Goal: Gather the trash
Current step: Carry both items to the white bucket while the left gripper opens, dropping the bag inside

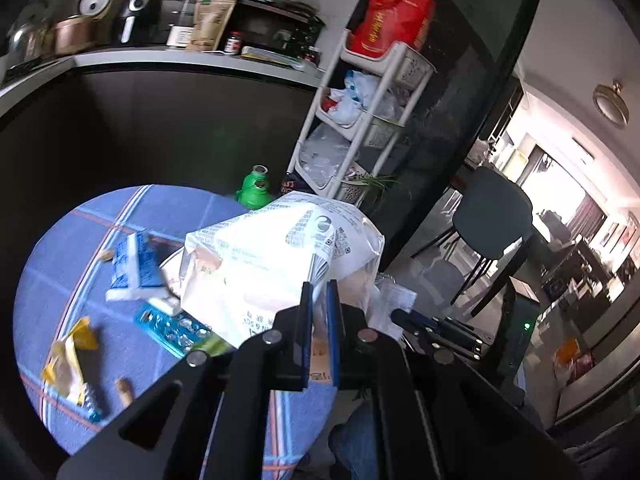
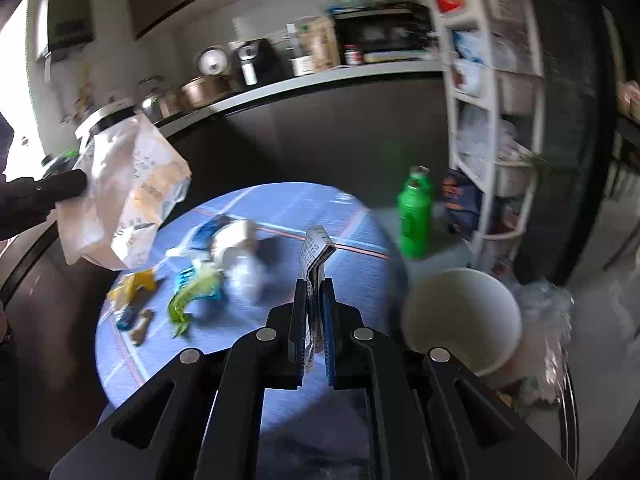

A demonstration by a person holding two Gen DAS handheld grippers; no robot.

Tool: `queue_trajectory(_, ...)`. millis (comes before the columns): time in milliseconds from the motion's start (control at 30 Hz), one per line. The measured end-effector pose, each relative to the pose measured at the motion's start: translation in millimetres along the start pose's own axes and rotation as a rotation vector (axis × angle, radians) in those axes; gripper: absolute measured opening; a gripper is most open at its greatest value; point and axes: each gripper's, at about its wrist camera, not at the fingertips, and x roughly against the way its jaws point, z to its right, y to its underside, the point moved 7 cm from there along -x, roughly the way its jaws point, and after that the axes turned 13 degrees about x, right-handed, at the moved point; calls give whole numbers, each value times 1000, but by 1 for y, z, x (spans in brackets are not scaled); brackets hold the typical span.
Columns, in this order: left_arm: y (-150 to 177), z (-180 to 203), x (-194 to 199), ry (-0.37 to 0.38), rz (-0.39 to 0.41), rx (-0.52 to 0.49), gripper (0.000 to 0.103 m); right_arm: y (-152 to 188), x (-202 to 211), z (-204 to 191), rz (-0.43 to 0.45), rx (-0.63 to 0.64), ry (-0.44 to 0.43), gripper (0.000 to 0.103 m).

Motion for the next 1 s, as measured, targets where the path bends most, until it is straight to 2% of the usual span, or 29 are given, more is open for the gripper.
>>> queue_trajectory(67,-2,8,-12,-18,-5,-15,8,5,2,16,-3,-26,23,7)
queue_trajectory(233,-11,17,-35,-9,-32,2,8,12,-1,42,0,-62,56,7)
queue_trajectory(400,-12,38,-58,19,-69,-27,8,20,-1,61,3,-89,77,7)
queue_trajectory(600,-17,79,-100,90,-126,-90,8,34,-8,85,-15,-117,103,7)
queue_trajectory(1000,23,126,-240,189,-340,-157,8,68,-28,139,-75,-182,166,7)
